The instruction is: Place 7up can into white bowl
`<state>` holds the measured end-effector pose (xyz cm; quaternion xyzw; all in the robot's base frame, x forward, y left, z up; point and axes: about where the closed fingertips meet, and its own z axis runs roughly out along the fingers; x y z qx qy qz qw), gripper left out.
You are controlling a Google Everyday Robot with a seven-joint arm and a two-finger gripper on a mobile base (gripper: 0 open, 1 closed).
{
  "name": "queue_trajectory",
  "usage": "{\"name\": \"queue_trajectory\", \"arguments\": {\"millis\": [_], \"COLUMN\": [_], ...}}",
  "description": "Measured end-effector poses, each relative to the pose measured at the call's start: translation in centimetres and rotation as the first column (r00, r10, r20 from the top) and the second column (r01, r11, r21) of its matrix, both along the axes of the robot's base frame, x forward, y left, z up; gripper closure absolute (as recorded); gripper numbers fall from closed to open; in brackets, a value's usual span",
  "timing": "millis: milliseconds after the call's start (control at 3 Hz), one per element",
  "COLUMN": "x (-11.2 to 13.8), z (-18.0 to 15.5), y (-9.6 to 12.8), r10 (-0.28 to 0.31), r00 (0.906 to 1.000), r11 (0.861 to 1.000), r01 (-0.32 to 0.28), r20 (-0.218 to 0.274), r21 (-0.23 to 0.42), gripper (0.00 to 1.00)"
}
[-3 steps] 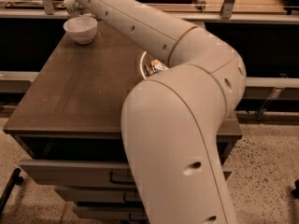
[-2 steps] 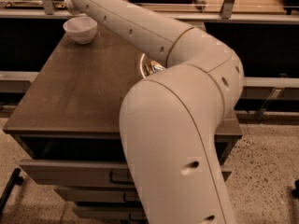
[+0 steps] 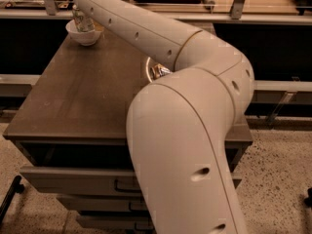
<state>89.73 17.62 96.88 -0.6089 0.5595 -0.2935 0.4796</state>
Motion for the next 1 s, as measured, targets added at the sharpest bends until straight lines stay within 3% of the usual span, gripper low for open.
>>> {"name": "queue_trajectory", "arguments": {"millis": [333, 1000], "x": [0.0, -0.5], "z": [0.0, 0.8], "y": [0.0, -1.5], "r10": [0.005, 0.076], "r00": [1.0000, 0.9971], "r11": [1.000, 0.986], "r01": [-0.006, -0.074], "r20": [0.001, -0.002], "r21": [0.006, 0.147], "gripper": [0.00, 0.00]}}
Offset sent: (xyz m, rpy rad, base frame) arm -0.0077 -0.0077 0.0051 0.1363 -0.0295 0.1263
